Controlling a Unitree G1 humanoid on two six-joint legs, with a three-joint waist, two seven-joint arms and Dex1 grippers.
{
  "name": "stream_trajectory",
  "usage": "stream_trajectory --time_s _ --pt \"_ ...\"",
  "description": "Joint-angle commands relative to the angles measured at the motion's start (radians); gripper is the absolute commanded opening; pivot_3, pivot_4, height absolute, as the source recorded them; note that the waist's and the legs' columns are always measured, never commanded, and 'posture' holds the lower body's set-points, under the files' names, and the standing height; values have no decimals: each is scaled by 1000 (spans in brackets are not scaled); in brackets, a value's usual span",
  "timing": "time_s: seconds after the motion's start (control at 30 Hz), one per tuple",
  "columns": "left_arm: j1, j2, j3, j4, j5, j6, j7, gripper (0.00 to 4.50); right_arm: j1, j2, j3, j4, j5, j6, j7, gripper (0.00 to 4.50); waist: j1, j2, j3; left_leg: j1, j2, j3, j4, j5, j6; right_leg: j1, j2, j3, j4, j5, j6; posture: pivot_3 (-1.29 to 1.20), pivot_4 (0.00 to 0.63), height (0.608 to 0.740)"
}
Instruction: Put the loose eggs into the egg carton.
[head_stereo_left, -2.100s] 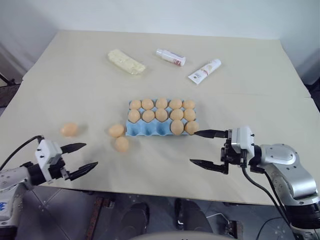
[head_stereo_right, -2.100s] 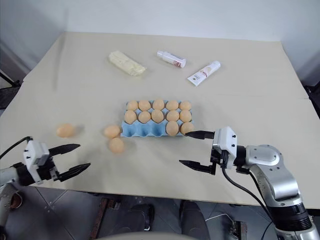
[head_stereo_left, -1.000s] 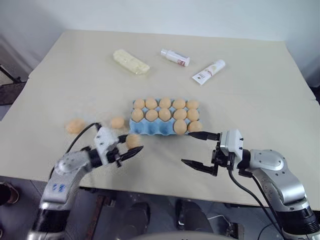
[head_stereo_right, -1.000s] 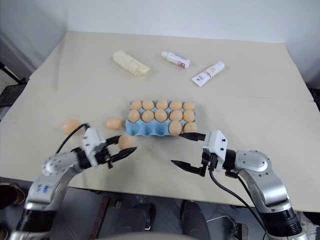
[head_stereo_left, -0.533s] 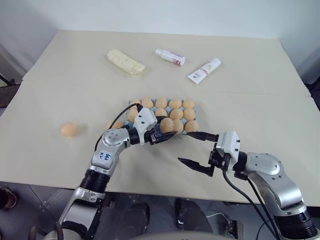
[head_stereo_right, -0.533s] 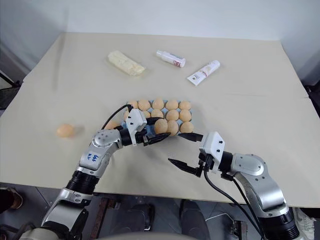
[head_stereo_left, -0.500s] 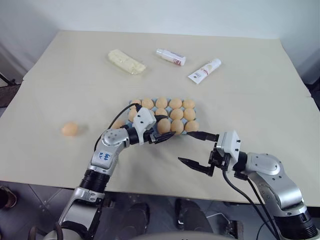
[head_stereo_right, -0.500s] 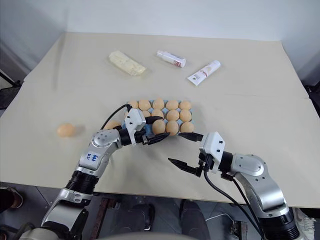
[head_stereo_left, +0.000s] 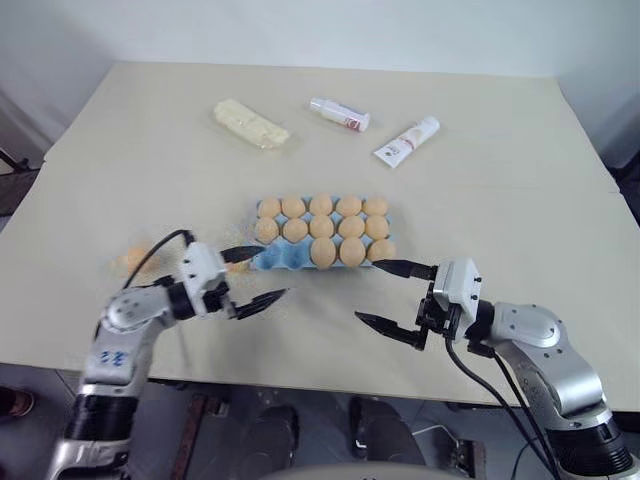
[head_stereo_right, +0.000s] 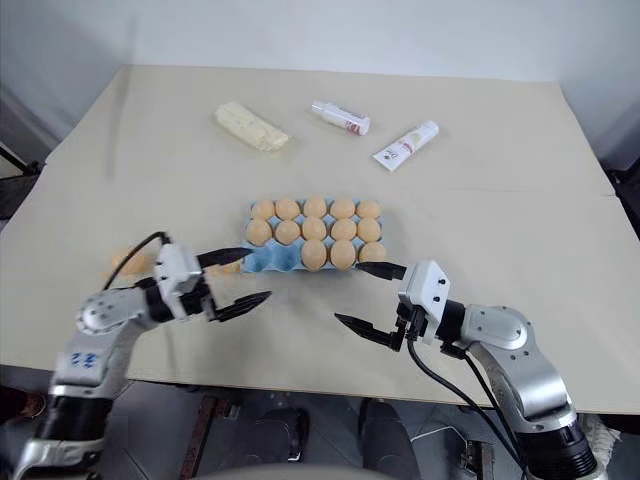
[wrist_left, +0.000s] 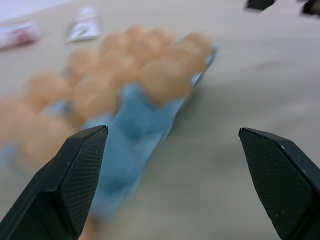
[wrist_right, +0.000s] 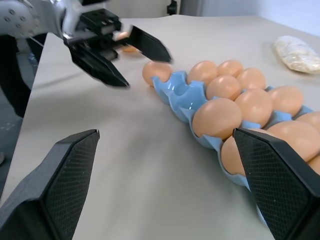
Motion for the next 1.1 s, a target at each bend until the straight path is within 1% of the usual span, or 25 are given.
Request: stream_trajectory --time_s 0.03,0.13,0.23,0.3,0.37,0.5,0.6,0.77,0.93,1.03,1.1 --pt "66 36 136 18 -36 -38 13 4469 -25 13 -18 5 17 -47 24 4500 1 0 0 0 0 0 0 0 0 0 0 0 0 0 0 0 150 740" --pt "118 47 203 57 -23 -67 40 4469 -40 24 -11 17 16 -55 32 4500 1 0 0 0 0 0 -1 0 0 0 0 0 0 0 0 0 150 740" --pt "180 23 267 75 -31 -82 88 4469 -51 25 -6 29 19 -51 44 4500 3 0 0 0 0 0 -1 -1 1 0 -1 -1 -2 0 0 0 150 740" --pt "214 7 275 60 -52 -64 95 4469 -57 24 -7 41 19 -56 55 4500 3 0 0 0 0 0 -1 -1 1 0 -1 -1 -2 0 0 0 150 740" --pt "216 -8 260 37 -65 -41 109 4469 -62 24 -10 52 19 -61 64 4500 4 0 0 -1 0 0 -1 -1 1 1 -1 -1 -3 0 0 0 150 740" --pt "142 -35 188 43 -38 -15 143 4469 -75 31 -12 69 16 -75 72 4500 7 0 0 -1 0 -1 0 -1 1 1 -1 -2 -3 0 0 0 150 740" --pt "63 -48 122 82 -7 0 156 4469 -75 38 -15 77 11 -93 74 4500 4 0 0 0 0 -1 0 -1 1 1 -1 -2 -2 0 -1 0 150 740" --pt "-81 -63 41 220 60 -6 181 4469 -49 55 -6 119 -25 -160 70 4500 -2 0 0 0 0 0 -1 0 0 0 0 -2 0 1 -1 0 150 740" --pt "-167 -77 17 333 76 -5 186 4469 -42 76 -15 187 -65 -219 39 4500 -5 0 0 0 0 0 0 0 -1 -1 0 -1 0 1 -1 0 150 740" --pt "-189 -85 -15 370 89 -12 163 3883 -18 91 -2 185 -75 -231 26 4500 -4 0 0 0 0 0 0 1 -2 -1 0 -1 1 1 -1 0 150 740" --pt "-199 -91 -22 388 88 -12 155 3267 -4 102 6 183 -82 -238 19 4500 -3 0 0 0 0 0 0 1 -3 -1 0 -1 1 1 -1 0 150 740"
